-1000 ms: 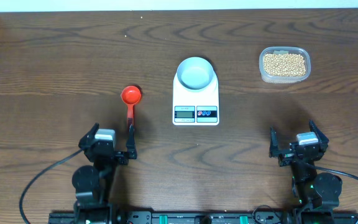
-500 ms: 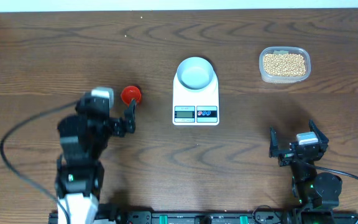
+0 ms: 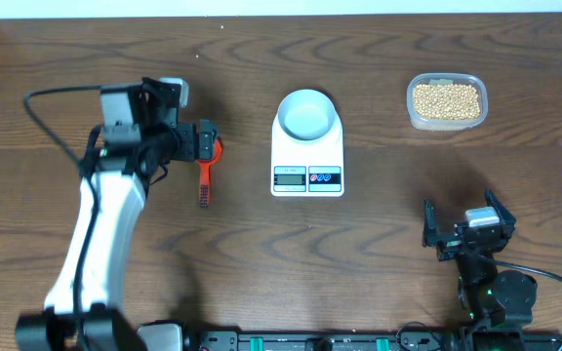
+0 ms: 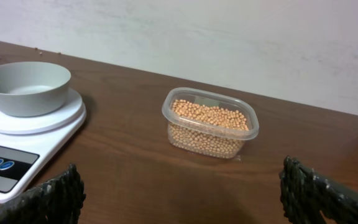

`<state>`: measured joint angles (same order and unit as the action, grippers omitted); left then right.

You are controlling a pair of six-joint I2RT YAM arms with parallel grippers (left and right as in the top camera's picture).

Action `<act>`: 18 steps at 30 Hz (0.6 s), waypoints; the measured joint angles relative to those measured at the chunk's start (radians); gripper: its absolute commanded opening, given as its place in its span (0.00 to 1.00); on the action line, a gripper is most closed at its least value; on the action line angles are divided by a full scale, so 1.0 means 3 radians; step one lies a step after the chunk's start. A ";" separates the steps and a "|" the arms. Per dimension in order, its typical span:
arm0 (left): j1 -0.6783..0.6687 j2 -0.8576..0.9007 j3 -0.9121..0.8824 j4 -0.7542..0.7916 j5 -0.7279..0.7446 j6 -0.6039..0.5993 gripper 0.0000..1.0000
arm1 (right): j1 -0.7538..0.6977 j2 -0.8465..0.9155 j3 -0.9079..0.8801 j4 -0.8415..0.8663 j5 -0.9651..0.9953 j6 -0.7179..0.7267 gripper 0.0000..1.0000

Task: Scoop item into bowl and weigh 50g on scale
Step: 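Reach the left gripper forward to the red scoop's handle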

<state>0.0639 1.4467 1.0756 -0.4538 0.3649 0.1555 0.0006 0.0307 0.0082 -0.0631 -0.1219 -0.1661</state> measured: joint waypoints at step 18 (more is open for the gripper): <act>0.0000 0.0591 0.0155 -0.0018 -0.0015 0.0023 0.98 | 0.0000 0.0000 0.0000 0.0000 0.0000 0.0000 0.99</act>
<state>0.0639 1.6241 1.1221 -0.4591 0.3603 0.1623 0.0006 0.0307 0.0082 -0.0631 -0.1219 -0.1661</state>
